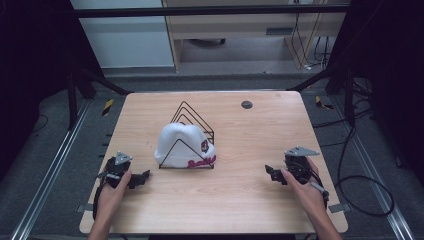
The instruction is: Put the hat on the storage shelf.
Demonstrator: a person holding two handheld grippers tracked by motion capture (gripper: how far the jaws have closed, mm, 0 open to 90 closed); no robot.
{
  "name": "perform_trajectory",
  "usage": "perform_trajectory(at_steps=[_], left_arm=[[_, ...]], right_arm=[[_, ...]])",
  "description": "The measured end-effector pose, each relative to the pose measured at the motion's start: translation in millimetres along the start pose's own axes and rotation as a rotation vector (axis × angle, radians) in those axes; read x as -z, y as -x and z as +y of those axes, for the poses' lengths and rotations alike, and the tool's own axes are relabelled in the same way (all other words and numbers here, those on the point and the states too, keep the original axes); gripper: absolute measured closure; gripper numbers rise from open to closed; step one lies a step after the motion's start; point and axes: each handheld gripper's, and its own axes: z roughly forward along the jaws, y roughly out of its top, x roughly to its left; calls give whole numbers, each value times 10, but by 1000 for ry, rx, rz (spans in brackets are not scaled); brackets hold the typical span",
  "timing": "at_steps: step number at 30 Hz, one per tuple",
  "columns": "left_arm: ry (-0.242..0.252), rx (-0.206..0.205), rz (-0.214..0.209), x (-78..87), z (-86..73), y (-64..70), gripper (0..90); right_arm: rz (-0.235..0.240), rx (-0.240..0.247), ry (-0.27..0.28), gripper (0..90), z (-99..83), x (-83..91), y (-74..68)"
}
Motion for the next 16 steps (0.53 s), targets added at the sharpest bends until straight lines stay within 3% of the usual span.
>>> perform_trajectory(at_steps=[8, 11, 16], left_arm=[[-1, 8, 9, -1, -1, 16, 12], [-2, 13, 11, -5, 1, 23, 7], [-5, 15, 14, -5, 0, 27, 3]], right_arm=[[-74, -31, -57, 109, -210, -173, 40], [-116, -1, -40, 106, -259, -193, 24], [-124, -4, -43, 94, -261, -197, -1]])
